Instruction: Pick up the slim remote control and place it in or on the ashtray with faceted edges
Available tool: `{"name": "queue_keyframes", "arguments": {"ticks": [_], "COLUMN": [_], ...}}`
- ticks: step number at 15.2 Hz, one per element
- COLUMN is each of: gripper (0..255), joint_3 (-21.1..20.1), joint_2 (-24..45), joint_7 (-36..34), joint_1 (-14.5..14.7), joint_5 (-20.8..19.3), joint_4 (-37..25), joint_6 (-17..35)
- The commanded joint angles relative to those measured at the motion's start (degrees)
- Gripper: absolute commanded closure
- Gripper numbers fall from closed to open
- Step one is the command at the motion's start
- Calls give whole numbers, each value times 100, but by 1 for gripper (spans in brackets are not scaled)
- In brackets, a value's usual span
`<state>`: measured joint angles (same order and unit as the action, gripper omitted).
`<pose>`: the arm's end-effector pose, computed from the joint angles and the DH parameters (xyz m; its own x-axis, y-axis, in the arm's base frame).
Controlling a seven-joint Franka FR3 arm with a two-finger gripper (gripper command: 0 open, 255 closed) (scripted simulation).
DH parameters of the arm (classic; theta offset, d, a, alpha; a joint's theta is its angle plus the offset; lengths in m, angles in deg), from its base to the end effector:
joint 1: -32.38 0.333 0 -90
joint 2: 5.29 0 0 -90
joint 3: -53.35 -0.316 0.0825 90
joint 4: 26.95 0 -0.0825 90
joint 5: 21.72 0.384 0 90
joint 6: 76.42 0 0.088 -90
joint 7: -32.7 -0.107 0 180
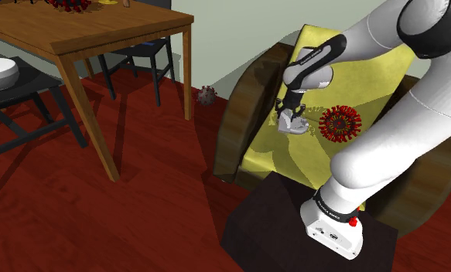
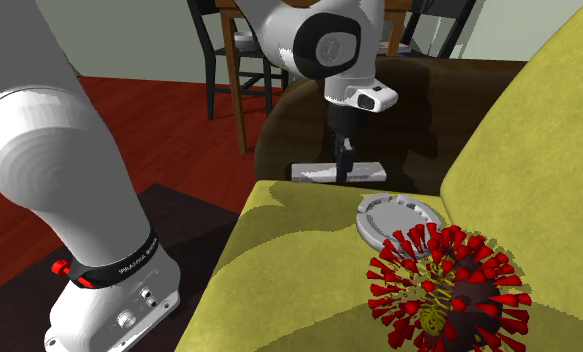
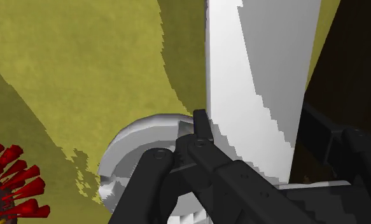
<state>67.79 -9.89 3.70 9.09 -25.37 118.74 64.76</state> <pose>0.3569 -0.2747 0.2996 0.4409 -0.8975 0.0088 -0.8975 -0.4407 0.0179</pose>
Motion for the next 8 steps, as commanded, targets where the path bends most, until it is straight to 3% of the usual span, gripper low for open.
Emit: {"name": "queue_keyframes", "arguments": {"ticks": [1, 8], "gripper": [255, 255], "joint_3": [152, 495], "joint_2": [225, 1215], "joint_7": [337, 1447], "joint_1": [-107, -523], "joint_5": [82, 566], "joint_4": [-304, -1565], "joint_6": [-75, -382]}}
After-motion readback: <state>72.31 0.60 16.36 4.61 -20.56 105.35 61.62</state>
